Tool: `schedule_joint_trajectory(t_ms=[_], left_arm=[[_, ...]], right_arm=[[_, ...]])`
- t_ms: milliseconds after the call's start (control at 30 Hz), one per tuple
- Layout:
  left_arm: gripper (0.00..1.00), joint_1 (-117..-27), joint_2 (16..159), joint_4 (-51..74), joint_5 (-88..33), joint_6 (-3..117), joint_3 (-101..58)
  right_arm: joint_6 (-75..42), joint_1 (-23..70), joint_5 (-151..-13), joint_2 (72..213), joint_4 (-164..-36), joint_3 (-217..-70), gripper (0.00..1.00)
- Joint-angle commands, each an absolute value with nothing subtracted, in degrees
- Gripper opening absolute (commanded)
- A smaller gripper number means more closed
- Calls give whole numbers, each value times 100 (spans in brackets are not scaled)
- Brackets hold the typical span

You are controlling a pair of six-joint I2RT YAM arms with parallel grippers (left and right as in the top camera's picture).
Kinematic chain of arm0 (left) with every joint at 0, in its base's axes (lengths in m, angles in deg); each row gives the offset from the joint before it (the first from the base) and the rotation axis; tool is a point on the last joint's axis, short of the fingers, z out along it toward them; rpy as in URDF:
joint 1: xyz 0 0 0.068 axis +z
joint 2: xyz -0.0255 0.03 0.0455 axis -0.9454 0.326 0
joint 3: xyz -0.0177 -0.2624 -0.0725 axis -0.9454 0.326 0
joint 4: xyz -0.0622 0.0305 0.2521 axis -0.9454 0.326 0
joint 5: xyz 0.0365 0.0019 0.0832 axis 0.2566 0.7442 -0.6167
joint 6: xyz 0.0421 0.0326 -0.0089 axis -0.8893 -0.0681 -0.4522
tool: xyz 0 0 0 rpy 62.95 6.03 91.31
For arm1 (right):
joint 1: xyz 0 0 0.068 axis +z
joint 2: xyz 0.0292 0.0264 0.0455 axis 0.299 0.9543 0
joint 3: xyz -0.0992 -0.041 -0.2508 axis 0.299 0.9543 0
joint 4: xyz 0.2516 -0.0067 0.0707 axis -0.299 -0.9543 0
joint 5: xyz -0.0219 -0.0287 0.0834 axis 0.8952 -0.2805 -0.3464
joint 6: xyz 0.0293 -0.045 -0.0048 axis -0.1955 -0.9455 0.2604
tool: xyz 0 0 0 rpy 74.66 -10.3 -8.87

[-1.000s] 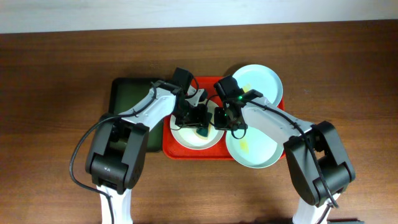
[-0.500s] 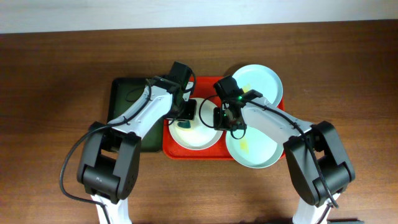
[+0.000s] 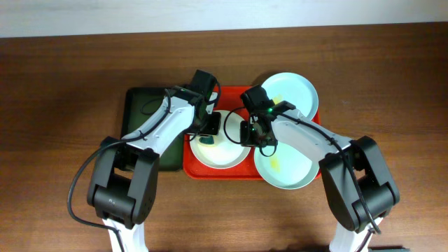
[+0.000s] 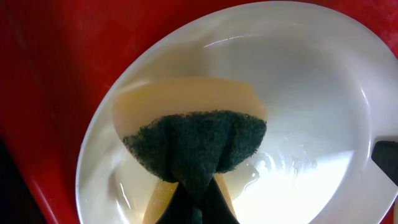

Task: Clean dirty plates on tray and stack at the side
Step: 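Scrub the white plate with the sponge while right gripper holds rim, then move the sponge back over the black water tray with left gripper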

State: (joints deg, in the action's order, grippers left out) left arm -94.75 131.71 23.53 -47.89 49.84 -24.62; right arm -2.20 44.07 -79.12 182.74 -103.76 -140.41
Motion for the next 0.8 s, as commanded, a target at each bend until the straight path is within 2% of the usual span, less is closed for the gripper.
schedule_joint_trajectory(t_ms=[0,233,333,433,467,600,767], left_arm=[[0,-9486,13263,2364,-4706,4914,-2488],[0,-9490,13726,2327,-4422,5023,-2418],[0,-9492,13770,2259,-3251,5008,-2431],[0,-9367,13713,2224,-1740,4499,-2715],[0,-9319,13681,2276,-1721,4499,-2794],[0,-9134,13329,2641,-2641,4503,-3091],[0,-8880,12529,3288,-4575,4501,-3279]], right_arm=[[-273,4477,-7943,18221,-10383,-13956,4],[-273,4477,-7941,18221,-10381,-13956,4],[-273,4477,-7941,18221,-10381,-13956,4],[-273,4477,-7943,18221,-10385,-13956,4],[-273,4477,-7943,18221,-10387,-13956,4],[-273,4477,-7941,18221,-10409,-13956,4],[-273,4477,-7941,18221,-10398,-13956,5]])
